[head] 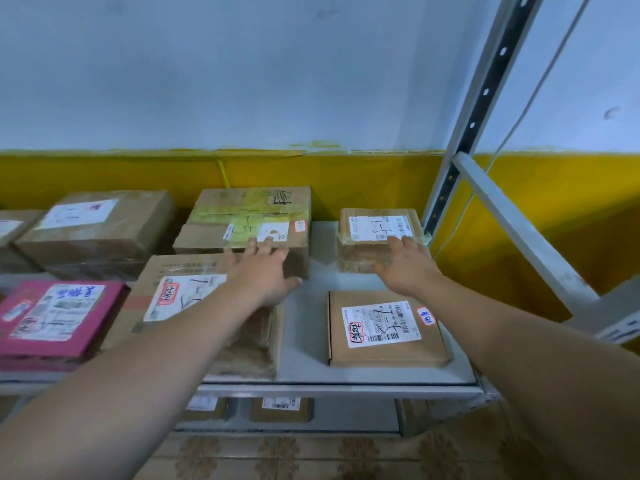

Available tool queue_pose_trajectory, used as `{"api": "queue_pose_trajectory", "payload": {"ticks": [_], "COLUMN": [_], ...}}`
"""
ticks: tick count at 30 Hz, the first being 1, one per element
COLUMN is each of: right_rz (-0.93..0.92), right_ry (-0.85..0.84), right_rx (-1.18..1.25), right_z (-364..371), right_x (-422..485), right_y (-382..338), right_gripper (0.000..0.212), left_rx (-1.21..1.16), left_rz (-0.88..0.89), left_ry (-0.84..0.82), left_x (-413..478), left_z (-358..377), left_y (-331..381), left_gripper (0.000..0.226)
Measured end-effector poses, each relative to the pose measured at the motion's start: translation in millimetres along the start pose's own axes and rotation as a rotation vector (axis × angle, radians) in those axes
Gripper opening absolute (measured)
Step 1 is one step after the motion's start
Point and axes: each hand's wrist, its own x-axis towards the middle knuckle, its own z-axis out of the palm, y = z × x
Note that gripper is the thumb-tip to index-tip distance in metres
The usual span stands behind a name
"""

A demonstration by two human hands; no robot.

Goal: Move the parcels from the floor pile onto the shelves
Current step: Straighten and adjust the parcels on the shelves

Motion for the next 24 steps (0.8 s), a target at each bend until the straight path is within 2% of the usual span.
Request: {"api": "queue_pose_trajectory", "payload": {"ticks": [6, 17, 24], "right_rz": [-0.016, -0.115, -0.139], "right_ry": [0.009, -0.030, -0.055], "right_rx": [-0.073, -0.247, -0.332], "right_z": [1.7, 7.2, 19.0], "right_x": [24.1, 76.9, 87.6], "right_y": [-14.4, -10.5, -7.7], "right_gripper": [0.072, 0.096, 0.101], "left_rx": [-0.087, -0.139, -0.167], "left_rz": [-0.019, -0.051, -0.055], "left_ry": [0.071, 0.179, 0.196], "left_x": [3.7, 6.7, 6.1], "left_z": [18.3, 24.9, 25.7], "left_y": [-8.6, -8.5, -8.1], "left_gripper": [0.072, 0.060, 0.058]}}
